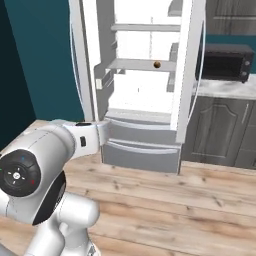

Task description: Retrieve the tangerine and mango from the fridge and place them into the bowl on the dining table.

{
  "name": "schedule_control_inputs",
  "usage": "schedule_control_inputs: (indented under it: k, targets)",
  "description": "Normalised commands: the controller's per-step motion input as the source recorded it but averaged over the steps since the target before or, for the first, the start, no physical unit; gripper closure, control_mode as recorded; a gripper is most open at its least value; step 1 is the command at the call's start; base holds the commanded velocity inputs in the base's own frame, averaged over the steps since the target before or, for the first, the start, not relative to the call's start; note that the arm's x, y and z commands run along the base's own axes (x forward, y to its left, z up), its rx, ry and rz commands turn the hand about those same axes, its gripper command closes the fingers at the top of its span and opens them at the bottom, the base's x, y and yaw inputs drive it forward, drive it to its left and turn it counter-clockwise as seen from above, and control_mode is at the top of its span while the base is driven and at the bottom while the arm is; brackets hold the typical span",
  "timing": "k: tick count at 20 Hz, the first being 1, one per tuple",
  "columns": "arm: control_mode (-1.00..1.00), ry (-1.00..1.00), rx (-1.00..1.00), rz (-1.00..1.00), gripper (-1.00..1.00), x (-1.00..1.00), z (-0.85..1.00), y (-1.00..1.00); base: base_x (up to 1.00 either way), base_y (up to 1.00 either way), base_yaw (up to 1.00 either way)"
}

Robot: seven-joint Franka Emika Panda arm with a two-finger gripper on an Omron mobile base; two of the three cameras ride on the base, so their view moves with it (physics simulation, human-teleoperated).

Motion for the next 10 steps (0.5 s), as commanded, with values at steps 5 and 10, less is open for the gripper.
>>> schedule_control_inputs:
  k: [5, 10]
  targets:
    - [1.00, 0.00, 0.00, 0.00, -1.00, 0.00, 0.00, 0.00, 0.93, 0.07, -0.04]
    - [1.00, 0.00, 0.00, 0.00, -1.00, 0.00, 0.00, 0.00, 0.82, 0.28, -0.07]
